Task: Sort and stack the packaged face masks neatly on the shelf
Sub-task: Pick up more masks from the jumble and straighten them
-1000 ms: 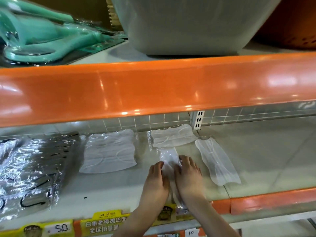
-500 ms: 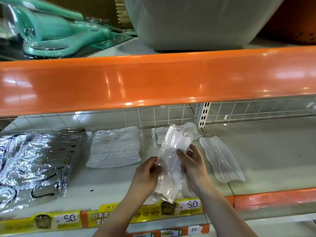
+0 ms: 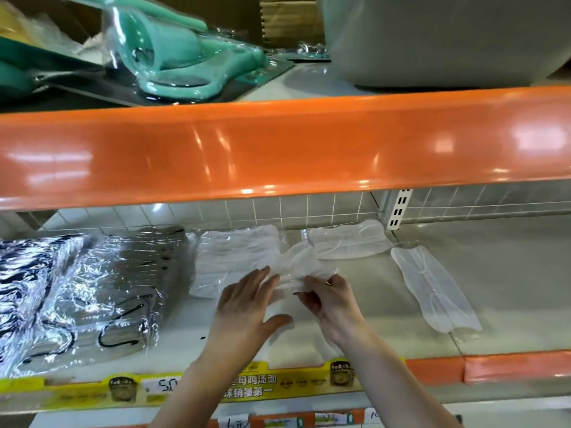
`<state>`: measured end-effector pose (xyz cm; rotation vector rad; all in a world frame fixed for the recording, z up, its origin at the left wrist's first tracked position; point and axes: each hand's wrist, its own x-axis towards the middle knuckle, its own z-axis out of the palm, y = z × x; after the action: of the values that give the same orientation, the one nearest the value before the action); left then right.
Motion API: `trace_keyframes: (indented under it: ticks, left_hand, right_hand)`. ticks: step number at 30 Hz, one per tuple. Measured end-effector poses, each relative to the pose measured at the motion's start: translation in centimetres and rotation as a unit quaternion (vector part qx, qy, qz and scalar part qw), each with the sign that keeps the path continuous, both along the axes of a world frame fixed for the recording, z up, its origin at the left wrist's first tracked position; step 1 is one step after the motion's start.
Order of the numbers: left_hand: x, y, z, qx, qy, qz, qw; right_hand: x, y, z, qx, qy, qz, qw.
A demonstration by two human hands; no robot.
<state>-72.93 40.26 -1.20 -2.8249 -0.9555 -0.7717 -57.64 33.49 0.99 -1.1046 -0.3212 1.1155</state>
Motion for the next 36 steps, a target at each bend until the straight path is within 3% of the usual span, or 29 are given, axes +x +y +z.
trace_keyframes:
  ticks: [3, 5, 6, 8, 9, 11, 14, 18, 24, 28, 32, 36]
  left_hand:
    - [-1.0, 1.1, -1.1, 0.030, -0.034, 0.000, 0.999]
    - [-2.0, 2.1, -1.5, 0.019, -0.060, 0.012, 0.998]
    - [-2.5, 2.7, -1.7, 0.012, -0.066, 0.018, 0.998]
    - [-3.3, 3.7, -1.9, 0.005, -0.060, 0.011, 0.998]
    - [-3.6, 4.2, -1.9, 0.002, -0.060, 0.004, 0.998]
    - [-4.0, 4.9, -1.7, -0.010, -0.058, 0.002, 0.998]
    - [-4.4, 5.9, -1.8, -0.016, -0.058, 0.001, 0.998]
    - [-4.9, 8.1, -3.0, -0.056, -0.071, -0.042, 0.995]
    - [-6.0, 9.6, -4.1, -0.092, 0.068, -0.044, 0.992]
    - [-6.1, 9.3, -3.2, -0.097, 0.109, -0.018, 0.989]
    - [-6.3, 9.6, -3.7, -0.070, 0.109, 0.020, 0.991]
    - [-6.3, 9.4, -3.6, -0.075, 0.090, 0.049, 0.992]
  right_hand:
    - [-1.4, 1.3, -0.9, -0.030, -0.034, 0.010, 0.999]
    - [-2.0, 2.1, -2.1, -0.079, -0.203, 0.015, 0.976]
    - [-2.1, 2.2, -2.3, -0.100, -0.328, 0.022, 0.939]
    - [-2.3, 2.2, -2.7, -0.117, -0.575, 0.060, 0.807]
    - [-2.3, 2.1, -3.0, -0.110, -0.652, 0.081, 0.746]
    - [-2.4, 2.2, -3.5, -0.079, -0.715, 0.127, 0.682]
    - [-3.0, 2.5, -4.3, -0.074, -0.750, 0.185, 0.630]
    - [-3.6, 3.5, -3.5, -0.084, -0.762, 0.139, 0.626]
    - [-3.5, 4.7, -4.0, -0.109, -0.744, 0.165, 0.638]
    - [-4.0, 5.0, -3.9, -0.120, -0.742, 0.166, 0.638]
    - [-4.6, 5.4, -3.8, -0.122, -0.727, 0.153, 0.658]
    - [-4.4, 6.4, -3.9, -0.186, -0.712, 0.124, 0.666]
